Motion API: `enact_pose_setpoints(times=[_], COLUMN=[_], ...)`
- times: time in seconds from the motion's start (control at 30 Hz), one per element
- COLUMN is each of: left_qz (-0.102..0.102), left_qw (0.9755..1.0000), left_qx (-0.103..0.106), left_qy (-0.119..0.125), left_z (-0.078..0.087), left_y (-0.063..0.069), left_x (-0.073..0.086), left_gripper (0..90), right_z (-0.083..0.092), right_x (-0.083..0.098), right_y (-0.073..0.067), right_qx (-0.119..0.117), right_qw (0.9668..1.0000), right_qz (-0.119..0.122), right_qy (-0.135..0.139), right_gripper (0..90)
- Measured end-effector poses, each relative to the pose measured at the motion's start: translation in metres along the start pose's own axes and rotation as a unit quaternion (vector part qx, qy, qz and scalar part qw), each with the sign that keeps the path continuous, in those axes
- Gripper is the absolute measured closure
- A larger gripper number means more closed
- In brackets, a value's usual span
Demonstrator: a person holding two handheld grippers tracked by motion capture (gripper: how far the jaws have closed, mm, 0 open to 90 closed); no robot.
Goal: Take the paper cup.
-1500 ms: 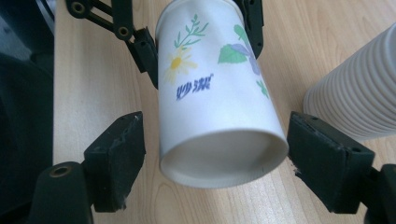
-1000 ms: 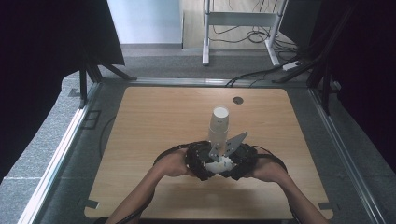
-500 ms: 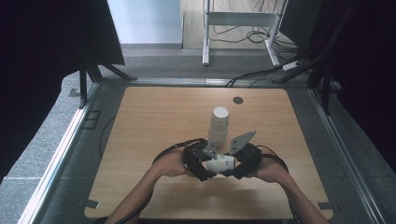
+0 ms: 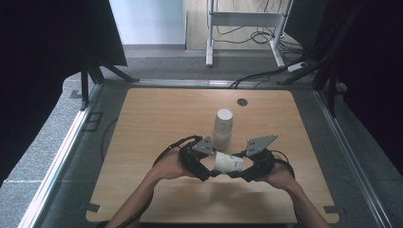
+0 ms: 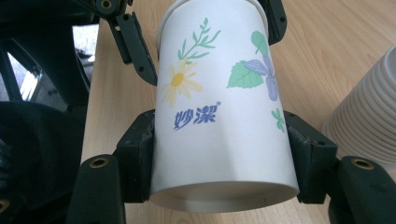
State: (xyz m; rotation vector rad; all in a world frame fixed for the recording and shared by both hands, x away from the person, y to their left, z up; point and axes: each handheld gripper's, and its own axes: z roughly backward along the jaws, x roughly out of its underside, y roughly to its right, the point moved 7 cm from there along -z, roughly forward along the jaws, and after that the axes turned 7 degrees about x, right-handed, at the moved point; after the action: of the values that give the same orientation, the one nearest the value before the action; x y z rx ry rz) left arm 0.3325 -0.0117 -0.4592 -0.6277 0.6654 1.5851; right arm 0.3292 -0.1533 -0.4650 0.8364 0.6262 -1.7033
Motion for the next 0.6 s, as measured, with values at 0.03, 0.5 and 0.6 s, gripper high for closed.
enact_pose_setpoints(times=[0.03,0.5,0.6], left_qz=[0.002,-0.001,0.000], left_qw=[1.0000,0.9989,0.9987], left_qx=[0.002,0.032,0.037], left_qy=[0.004,0.035,0.036], left_z=[0.0004,0.0007,-0.0003], left_y=[0.0004,0.0060,0.0064], left_x=[-0.0002,-0.0024,-0.0020], left_gripper=[18.1,18.1,18.1], right_z=[0.0007,0.0009,-0.0005], right_x=[0.0006,0.0078,0.0088], right_y=[-0.0002,-0.0017,-0.0017], right_qx=[0.000,-0.020,-0.021], right_qw=[1.0000,0.9975,0.9973], right_qz=[0.000,0.002,0.002], right_qy=[0.006,0.068,0.070], right_gripper=[36.5,36.5,36.5])
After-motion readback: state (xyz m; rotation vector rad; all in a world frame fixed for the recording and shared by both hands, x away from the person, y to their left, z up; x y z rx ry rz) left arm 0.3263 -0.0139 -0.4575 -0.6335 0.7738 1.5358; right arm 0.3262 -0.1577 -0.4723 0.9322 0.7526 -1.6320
